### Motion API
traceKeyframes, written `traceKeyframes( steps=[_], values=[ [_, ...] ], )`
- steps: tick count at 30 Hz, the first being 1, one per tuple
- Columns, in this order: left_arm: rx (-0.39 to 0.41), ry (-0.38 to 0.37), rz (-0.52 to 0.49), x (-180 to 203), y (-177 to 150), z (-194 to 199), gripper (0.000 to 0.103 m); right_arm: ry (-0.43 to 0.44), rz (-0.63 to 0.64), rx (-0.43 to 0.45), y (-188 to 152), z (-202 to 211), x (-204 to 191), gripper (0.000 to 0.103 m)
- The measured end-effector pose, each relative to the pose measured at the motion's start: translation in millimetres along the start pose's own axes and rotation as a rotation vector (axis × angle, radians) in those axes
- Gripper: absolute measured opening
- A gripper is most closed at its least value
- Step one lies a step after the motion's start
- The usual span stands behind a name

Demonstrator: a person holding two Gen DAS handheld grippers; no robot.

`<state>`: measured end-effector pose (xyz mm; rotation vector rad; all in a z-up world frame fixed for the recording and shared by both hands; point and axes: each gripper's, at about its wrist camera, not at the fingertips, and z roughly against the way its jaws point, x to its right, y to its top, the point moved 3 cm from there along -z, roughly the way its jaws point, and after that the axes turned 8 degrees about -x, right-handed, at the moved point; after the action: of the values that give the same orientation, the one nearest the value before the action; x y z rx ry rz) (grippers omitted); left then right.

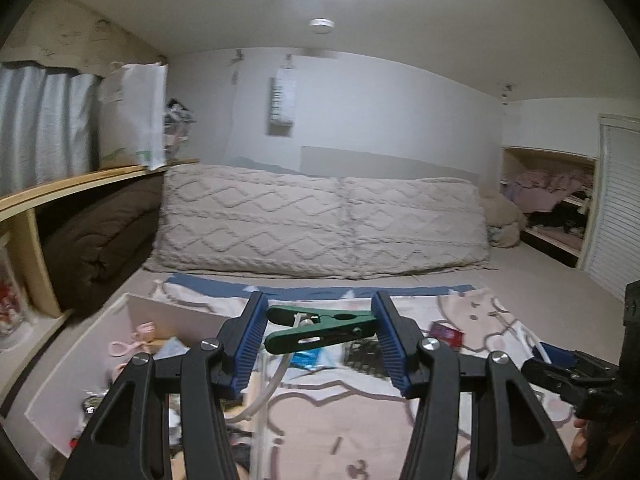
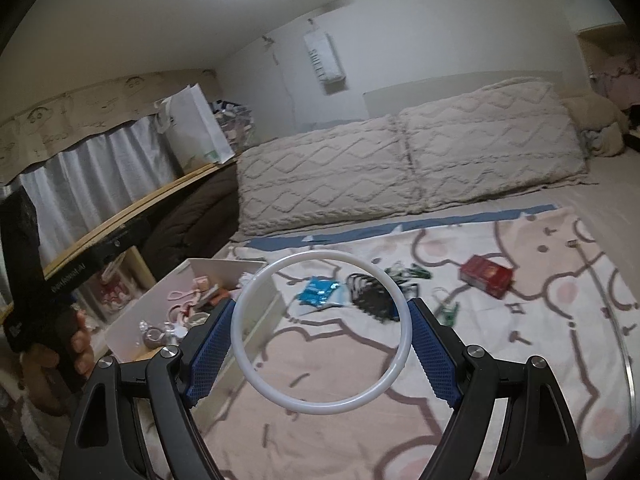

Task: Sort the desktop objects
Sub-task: 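Carry the clothespin and white ring over the white cardboard box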

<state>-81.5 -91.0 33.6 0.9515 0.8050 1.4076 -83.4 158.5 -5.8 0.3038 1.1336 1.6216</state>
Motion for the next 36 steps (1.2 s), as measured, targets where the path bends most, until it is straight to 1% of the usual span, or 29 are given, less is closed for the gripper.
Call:
traceKeyframes(
  steps=[7,15,21,28,36],
  values=[
    [-0.021,0.081,0.083,-45.0,-12.8,-3.4,0.053,0.065,0.021,-0.047,9.9,-28.9,-37.0,0.085],
    [-0.026,0.160,0.141,-85.7,-21.8,3.0,0.053,0.125,0.034,-0.112,16.1,-59.0,-72.5,0.085],
    [-0.030,0.241,0.190,-122.9,-26.5,4.7,0.053,0.160,0.056,-0.155,20.8,-78.1,-99.0,0.085],
    [-0.066,0.267,0.254,-155.7,-37.8,-3.2,0.053,0.186,0.134,-0.241,20.6,-106.0,-138.7,0.085],
    [-0.096,0.274,0.280,-173.1,-46.0,-13.4,0.053,0.208,0.211,-0.327,16.0,-131.8,-181.3,0.085]
  ],
)
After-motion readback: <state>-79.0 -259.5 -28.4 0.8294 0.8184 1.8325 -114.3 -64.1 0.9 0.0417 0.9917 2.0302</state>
